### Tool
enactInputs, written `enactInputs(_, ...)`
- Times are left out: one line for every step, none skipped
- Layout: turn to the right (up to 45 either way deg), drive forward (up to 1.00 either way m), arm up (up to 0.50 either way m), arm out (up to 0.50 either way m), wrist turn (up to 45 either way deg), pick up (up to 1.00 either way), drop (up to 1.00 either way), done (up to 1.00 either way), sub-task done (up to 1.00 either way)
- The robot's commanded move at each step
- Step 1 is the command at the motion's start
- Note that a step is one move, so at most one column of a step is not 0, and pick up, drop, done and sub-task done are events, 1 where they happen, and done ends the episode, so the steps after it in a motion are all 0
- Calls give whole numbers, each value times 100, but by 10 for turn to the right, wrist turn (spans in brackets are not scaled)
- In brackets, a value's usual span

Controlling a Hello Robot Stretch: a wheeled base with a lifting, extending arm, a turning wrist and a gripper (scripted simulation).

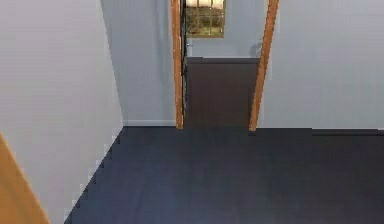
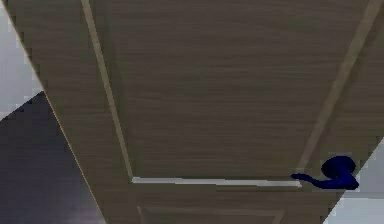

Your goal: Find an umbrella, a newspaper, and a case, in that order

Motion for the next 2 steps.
enactInputs(30,0,0,0,0,0,0,0,0)
enactInputs(0,50,0,0,0,0,0,0,0)
